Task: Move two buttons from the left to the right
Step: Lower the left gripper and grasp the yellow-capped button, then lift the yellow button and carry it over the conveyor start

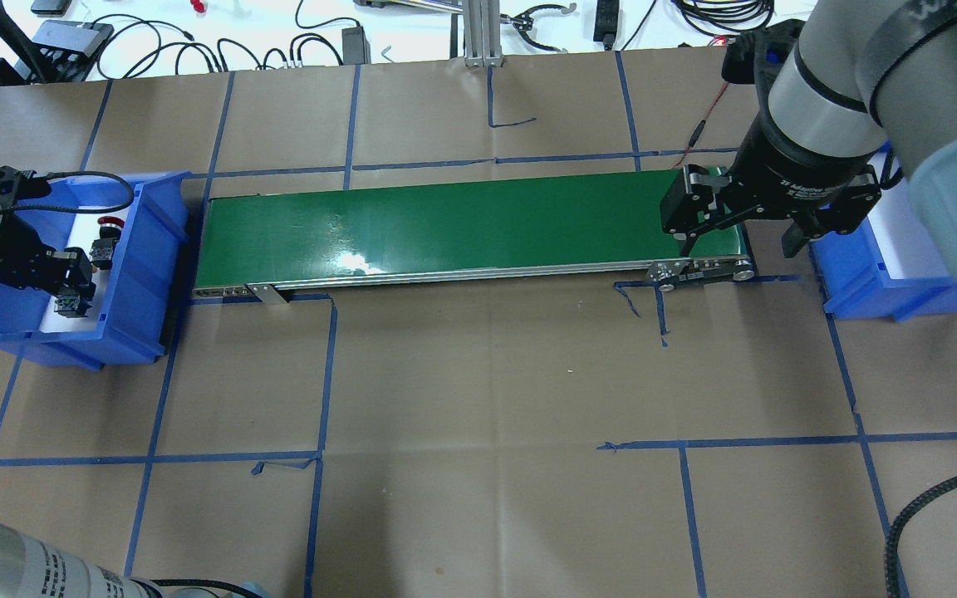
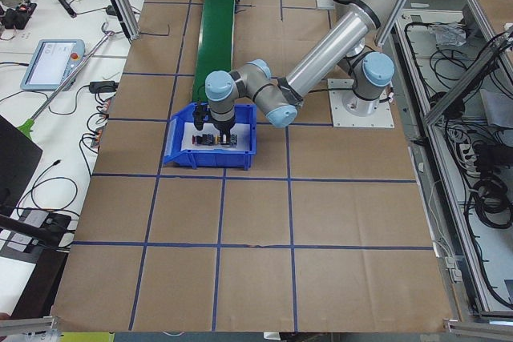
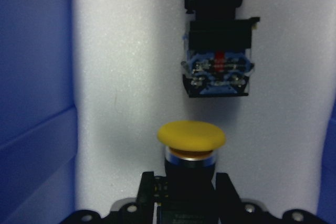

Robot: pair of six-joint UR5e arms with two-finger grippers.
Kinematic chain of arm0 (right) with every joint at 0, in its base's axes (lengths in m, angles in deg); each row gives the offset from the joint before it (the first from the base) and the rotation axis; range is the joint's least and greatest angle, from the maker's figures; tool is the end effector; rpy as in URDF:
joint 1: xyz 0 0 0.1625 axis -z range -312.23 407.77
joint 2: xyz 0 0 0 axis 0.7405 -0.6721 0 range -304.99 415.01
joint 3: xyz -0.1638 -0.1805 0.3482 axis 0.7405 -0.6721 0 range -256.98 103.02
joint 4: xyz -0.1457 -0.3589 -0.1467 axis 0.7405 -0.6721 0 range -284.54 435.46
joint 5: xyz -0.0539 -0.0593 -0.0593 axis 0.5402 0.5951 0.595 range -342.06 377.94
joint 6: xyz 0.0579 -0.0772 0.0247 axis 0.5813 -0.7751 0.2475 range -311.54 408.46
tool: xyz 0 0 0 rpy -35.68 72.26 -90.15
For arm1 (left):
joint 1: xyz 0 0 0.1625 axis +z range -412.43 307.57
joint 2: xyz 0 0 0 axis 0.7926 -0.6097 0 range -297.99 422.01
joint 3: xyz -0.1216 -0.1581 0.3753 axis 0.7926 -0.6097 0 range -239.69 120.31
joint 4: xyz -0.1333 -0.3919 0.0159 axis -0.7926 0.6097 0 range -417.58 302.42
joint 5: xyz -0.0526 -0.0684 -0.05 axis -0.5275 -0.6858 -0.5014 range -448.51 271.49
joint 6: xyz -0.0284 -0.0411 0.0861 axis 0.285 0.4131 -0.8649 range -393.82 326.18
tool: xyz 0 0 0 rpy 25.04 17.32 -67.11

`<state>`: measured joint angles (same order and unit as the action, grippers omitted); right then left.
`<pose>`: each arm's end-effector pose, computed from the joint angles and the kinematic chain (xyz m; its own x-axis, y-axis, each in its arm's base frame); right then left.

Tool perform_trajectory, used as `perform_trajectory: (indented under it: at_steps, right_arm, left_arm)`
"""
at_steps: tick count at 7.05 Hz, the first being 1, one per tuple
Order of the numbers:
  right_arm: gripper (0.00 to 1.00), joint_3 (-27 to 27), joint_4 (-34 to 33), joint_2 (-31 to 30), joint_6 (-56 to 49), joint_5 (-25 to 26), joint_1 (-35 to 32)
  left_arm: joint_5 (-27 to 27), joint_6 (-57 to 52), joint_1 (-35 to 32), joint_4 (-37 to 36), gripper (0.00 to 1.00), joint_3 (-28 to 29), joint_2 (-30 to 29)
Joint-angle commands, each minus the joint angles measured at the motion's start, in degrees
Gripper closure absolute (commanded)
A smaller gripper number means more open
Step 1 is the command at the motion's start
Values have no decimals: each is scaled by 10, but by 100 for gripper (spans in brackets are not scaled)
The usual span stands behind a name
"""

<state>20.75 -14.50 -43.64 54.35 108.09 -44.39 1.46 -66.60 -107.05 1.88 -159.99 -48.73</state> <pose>0.1492 -0.4240 0.4910 -0.9979 0.0651 0.0011 0.0651 0.9978 -0.0156 0.2303 -0.5545 0.2573 -0.9990 -0.0453 0.0052 -0.0453 0.9989 0.0072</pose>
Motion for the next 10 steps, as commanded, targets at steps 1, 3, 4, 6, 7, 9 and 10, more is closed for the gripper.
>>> perform_trajectory:
  at_steps: [1, 3, 4, 6, 7, 9, 10]
  right_arm:
    - [0, 0, 0, 0, 0, 0, 0]
    - [0, -1, -1, 0, 0, -1, 0]
    - [0, -1, -1, 0, 0, -1, 0]
    - [0, -1, -1, 0, 0, -1, 0]
    - [0, -1, -1, 0, 0, -1, 0]
    - [0, -1, -2, 0, 0, -1, 0]
    - [0, -1, -1, 0, 0, -1, 1]
  left_arm:
    - [1, 6, -9, 156, 96, 117, 17]
    - [2, 7, -21, 260, 96, 213, 22]
    - [2, 8, -40, 271, 96, 247, 20]
    - [5, 50, -120, 271, 96, 283, 14]
    - [6, 72, -155, 272, 96, 280, 12]
    - [12, 168, -221, 268, 96, 261, -2]
    - [22, 208, -244, 255, 96, 230, -13]
